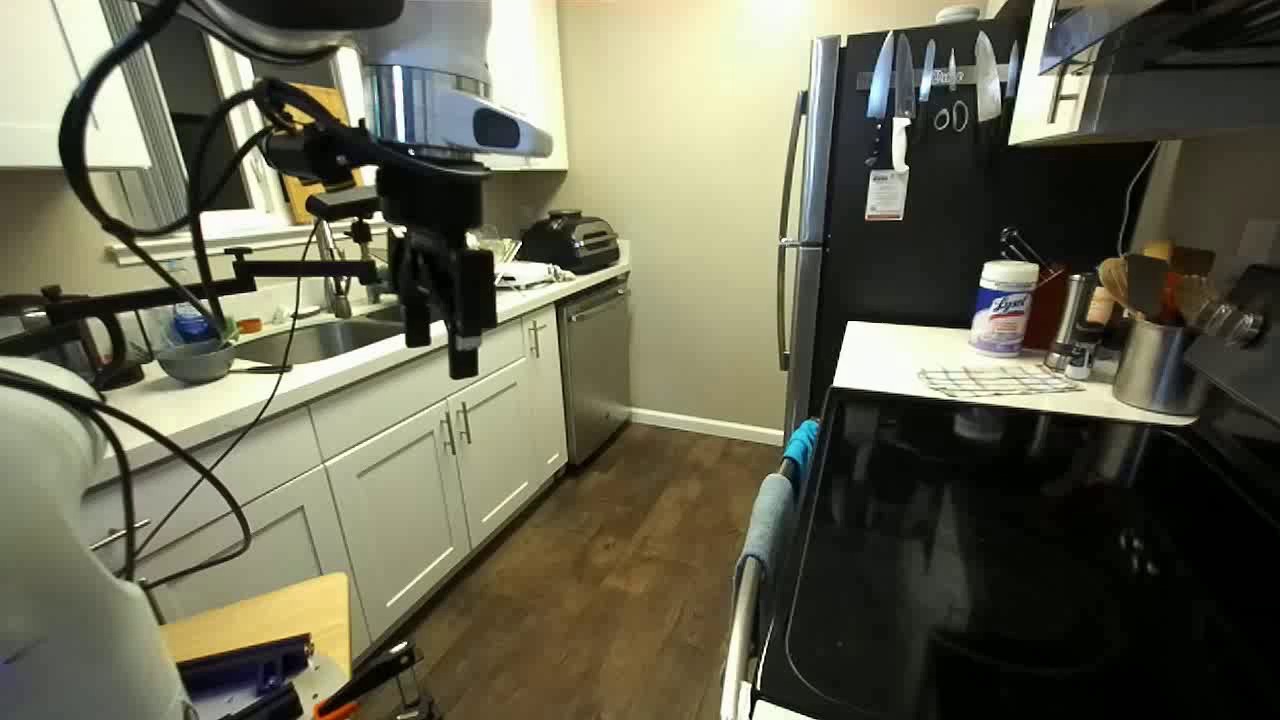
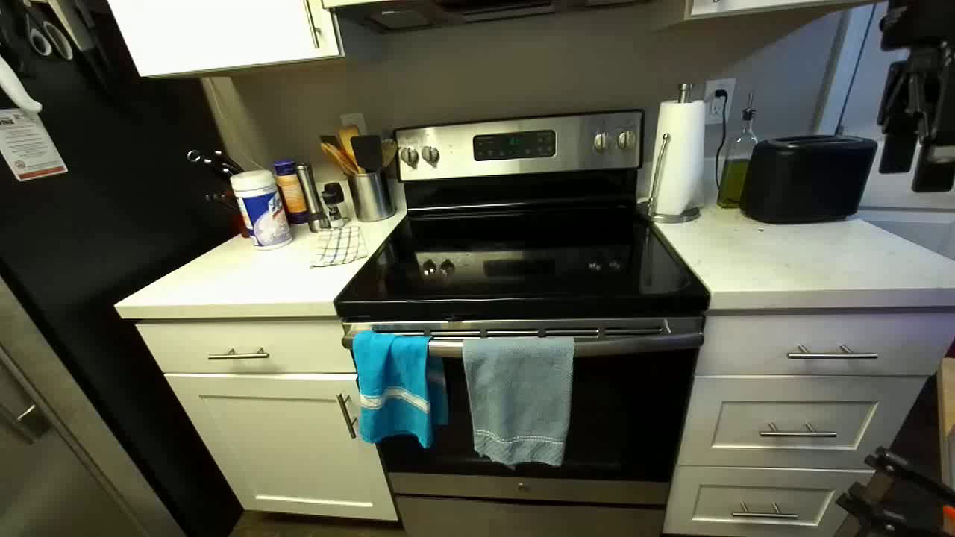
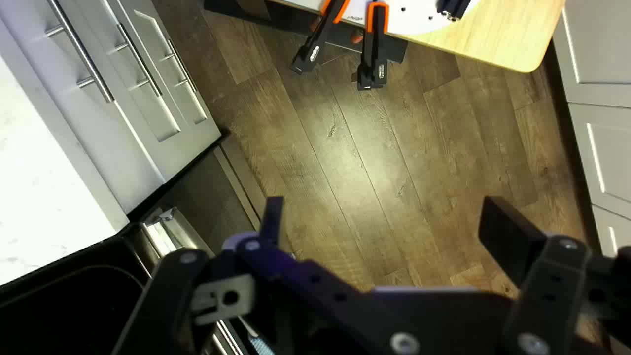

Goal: Pick up the light blue towel and put it on the hob of the stove

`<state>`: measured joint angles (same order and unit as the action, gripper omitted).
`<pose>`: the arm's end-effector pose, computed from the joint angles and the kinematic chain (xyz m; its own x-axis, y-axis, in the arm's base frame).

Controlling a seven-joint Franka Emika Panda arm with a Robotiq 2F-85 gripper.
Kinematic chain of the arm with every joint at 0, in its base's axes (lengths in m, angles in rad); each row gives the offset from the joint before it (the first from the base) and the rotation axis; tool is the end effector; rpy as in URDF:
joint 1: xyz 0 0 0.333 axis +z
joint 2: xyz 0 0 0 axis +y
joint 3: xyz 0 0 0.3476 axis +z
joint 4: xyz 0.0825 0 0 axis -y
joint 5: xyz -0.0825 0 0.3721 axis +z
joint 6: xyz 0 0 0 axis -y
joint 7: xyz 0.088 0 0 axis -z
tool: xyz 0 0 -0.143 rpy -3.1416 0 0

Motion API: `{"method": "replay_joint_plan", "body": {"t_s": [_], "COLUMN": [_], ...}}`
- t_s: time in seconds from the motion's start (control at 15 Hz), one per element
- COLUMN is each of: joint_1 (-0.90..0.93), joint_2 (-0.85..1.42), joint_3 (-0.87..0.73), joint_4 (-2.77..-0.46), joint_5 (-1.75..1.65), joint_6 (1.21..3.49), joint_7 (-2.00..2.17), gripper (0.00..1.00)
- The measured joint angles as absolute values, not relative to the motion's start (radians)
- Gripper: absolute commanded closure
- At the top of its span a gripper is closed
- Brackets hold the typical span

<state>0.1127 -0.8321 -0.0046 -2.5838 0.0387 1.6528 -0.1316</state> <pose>0.2509 0.0323 0.4914 0.9675 0.2355 -0.0925 0.2313 -0.9714 -0.0541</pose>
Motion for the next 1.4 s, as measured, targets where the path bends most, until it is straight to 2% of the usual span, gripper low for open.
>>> {"method": "replay_joint_plan", "body": {"t_s": [0.87, 1.4], "joint_1": [0.112, 0.147], "joint_2": [-0.789, -0.578], "joint_3": [0.019, 0.108], "joint_4": [-2.539, -2.385], "joint_5": [0.012, -0.139], "joint_6": [1.687, 1.903], "joint_7": [-0.131, -0.153], "gripper": [0.00, 0.00]}}
